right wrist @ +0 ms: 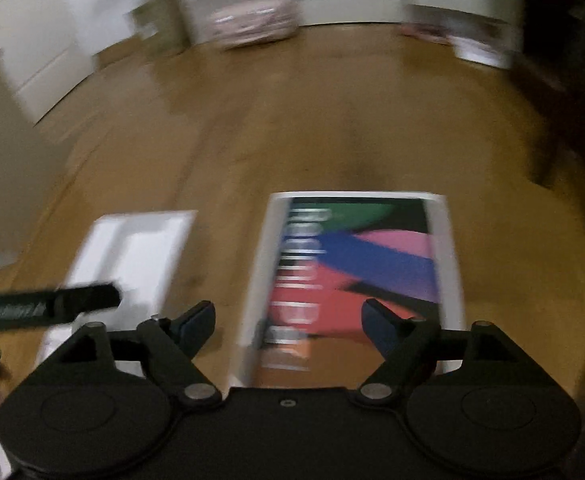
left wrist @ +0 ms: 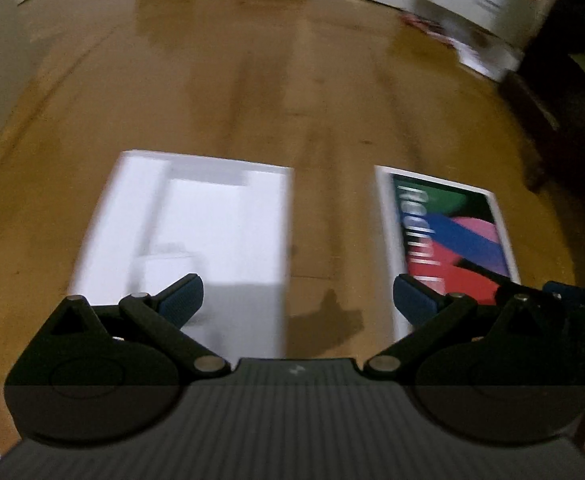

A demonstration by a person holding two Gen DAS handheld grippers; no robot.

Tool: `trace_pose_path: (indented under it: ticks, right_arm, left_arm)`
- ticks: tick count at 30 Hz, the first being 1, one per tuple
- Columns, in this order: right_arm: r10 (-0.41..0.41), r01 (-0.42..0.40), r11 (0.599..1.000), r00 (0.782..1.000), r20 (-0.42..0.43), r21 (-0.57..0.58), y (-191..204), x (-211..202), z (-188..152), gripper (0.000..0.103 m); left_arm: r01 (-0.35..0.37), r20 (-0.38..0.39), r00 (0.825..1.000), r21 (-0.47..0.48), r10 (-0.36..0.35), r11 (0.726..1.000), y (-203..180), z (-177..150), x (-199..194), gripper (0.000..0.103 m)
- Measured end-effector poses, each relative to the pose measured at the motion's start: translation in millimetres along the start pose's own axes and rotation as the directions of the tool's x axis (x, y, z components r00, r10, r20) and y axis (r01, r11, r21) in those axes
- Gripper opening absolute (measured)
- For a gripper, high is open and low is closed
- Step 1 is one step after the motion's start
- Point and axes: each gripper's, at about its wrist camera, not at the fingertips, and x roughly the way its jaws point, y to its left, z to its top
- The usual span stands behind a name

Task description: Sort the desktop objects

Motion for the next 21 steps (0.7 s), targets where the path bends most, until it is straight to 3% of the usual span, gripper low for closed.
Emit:
trace_pose_path:
  ticks: [4,7,11,21]
  right_arm:
    - [-0.001,0.000,0.989,1.000,0.008,0.146,-47,3,-6,0.085]
    - [-0.039,0.038,0.972,0.999,0.000,0.230,-66,13,-14,0.085]
    - [-0.047,0.053,0.964,0.999,-0.027,0.262,-79,31,-27,0.085]
    - [-0.042,0.064,0.949,0.996,-0.079,0.308,-91,55,-46,0.085]
  left_arm:
    - [0.037,-0.030,0.999,0.026,-0.037,0.999,-35,-13,12,0.103]
    - [0.012,-0.028,1.000,0.099,-0.009,0.995,-59,-20,20,0.103]
    - [0.017,-0.044,0.999,0.187,-0.009,0.982,-76,-27,34,0.103]
    - [0.041,-0.068,0.997,0.192,-0.028,0.981,-86,-33,54,0.103]
